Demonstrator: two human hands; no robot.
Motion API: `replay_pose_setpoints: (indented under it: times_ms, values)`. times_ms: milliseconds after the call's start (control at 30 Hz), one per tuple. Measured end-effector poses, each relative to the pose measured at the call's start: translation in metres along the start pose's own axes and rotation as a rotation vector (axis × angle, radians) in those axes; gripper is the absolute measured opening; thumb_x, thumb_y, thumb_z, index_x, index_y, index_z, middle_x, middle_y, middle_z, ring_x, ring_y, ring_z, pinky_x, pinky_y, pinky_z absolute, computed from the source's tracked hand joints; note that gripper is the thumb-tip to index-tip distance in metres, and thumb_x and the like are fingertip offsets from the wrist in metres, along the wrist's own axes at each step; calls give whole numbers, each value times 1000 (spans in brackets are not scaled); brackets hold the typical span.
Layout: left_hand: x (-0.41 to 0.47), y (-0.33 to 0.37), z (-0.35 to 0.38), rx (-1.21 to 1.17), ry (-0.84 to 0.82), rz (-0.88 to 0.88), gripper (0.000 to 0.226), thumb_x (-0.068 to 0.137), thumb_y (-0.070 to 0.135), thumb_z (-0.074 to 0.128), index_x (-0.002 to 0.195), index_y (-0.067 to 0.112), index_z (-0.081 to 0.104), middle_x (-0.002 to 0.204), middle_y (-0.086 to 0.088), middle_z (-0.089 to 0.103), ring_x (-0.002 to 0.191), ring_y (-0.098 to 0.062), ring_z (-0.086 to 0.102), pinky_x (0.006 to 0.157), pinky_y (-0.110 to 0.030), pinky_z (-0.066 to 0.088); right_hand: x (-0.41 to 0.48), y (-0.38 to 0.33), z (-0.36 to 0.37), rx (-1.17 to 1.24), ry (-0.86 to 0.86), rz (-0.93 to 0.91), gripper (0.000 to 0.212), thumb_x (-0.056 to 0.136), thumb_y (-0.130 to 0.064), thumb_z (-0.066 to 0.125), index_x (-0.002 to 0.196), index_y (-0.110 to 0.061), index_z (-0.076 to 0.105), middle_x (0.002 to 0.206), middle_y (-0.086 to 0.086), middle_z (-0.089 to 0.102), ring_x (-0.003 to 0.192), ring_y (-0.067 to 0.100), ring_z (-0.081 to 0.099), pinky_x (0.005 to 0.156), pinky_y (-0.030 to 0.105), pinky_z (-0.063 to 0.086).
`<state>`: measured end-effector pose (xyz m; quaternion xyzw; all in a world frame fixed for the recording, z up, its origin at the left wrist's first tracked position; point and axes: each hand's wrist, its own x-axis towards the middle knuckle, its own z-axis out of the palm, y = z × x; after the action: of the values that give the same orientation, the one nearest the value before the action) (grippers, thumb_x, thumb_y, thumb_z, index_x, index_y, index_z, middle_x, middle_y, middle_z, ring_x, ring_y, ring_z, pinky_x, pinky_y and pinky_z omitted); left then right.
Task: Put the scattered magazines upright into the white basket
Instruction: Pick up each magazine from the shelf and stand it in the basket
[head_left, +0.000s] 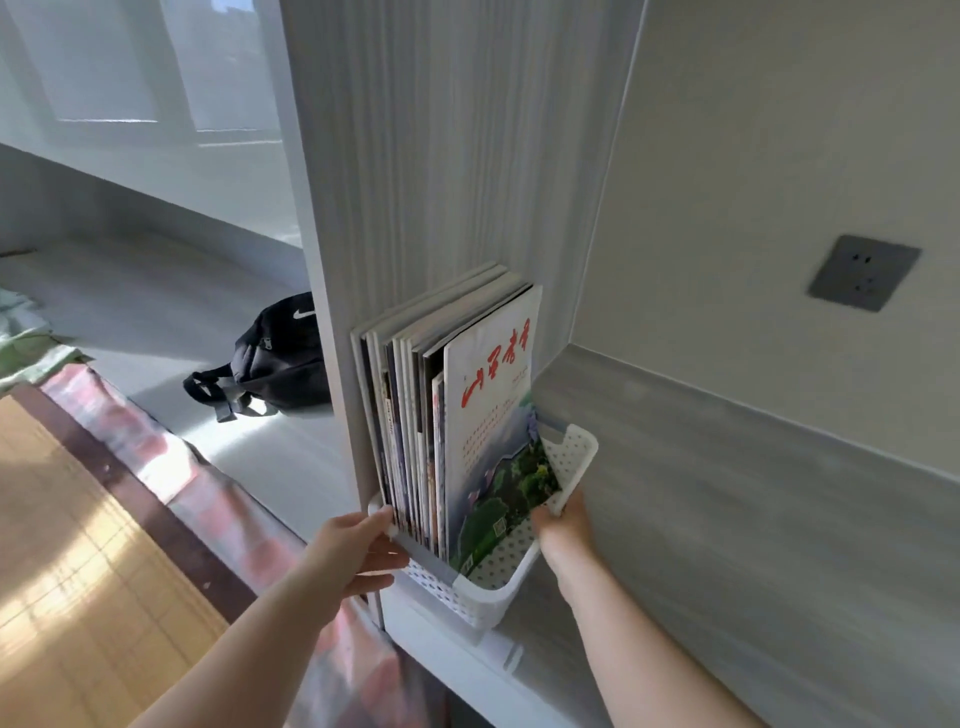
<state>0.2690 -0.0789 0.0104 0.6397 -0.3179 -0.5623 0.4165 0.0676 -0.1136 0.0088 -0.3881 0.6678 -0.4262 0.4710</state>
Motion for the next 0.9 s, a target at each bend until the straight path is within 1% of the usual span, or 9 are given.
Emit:
replay_pose_setpoints:
  times_ms: [67, 133, 200, 267, 367, 433, 533, 767, 900]
  values:
    - [1, 2, -1, 24, -9, 25, 21, 89, 20, 51, 73, 7, 56, 38, 2, 62, 41, -10, 64, 36, -19, 50, -2, 1, 5, 17, -7, -1, 50, 85, 4, 39, 133, -11, 32, 127, 16, 52, 114, 30, 51, 86, 33, 42]
    - [2, 2, -2, 28, -23, 36, 20, 89, 18, 51, 73, 6, 56, 45, -1, 63, 41, -9, 64, 35, -17, 49, -1, 1, 7, 12, -14, -4, 47, 87, 3, 38, 131, -11, 35, 128, 15, 52, 115, 30, 51, 91, 37, 43]
    - [2, 1, -2, 16, -36, 47, 20, 89, 17, 50, 73, 7, 55, 54, -6, 62, 41, -9, 64, 35, -17, 49, -1, 0, 7, 10, -8, -5, 45, 87, 2, 38, 131, -11, 36, 128, 15, 53, 115, 30, 51, 91, 37, 43]
    - [3, 0, -2, 8, -43, 56, 21, 90, 17, 49, 72, 6, 54, 58, -8, 61, 41, -9, 64, 35, -17, 49, -4, 0, 7, 12, 0, -2, 46, 88, 2, 38, 132, -12, 35, 128, 15, 52, 115, 30, 50, 90, 36, 42]
    - [2, -2, -5, 15, -51, 71, 23, 90, 16, 49, 69, 6, 52, 46, -2, 63, 42, -10, 65, 35, -18, 49, -8, 0, 7, 18, -1, -9, 48, 87, 4, 37, 133, -12, 32, 129, 14, 51, 115, 28, 49, 89, 34, 41]
    - [1, -4, -8, 20, -56, 70, 26, 90, 17, 49, 66, 7, 51, 37, 2, 62, 42, -10, 65, 35, -18, 49, -11, 1, 8, 16, -1, -13, 49, 87, 4, 37, 133, -12, 30, 128, 15, 51, 108, 25, 49, 85, 32, 40]
    - [-1, -4, -9, 27, -58, 72, 28, 90, 17, 49, 63, 7, 49, 35, 3, 62, 42, -9, 64, 35, -18, 49, -14, 1, 7, 18, -8, -19, 49, 87, 4, 37, 133, -12, 30, 128, 16, 50, 100, 20, 47, 84, 31, 40]
    - [-2, -4, -9, 22, -46, 65, 27, 90, 18, 49, 66, 7, 52, 52, -3, 62, 46, -11, 65, 38, -22, 50, -13, 0, 8, 42, 3, -20, 48, 88, 4, 35, 133, -11, 30, 128, 16, 50, 98, 20, 47, 83, 31, 41]
    - [-6, -4, -7, 34, -38, 76, 27, 90, 20, 47, 68, 7, 52, 62, -8, 61, 46, -10, 65, 40, -22, 49, -12, 2, 9, 64, 6, -4, 49, 88, 5, 33, 134, -12, 27, 130, 18, 48, 110, 29, 49, 86, 35, 42]
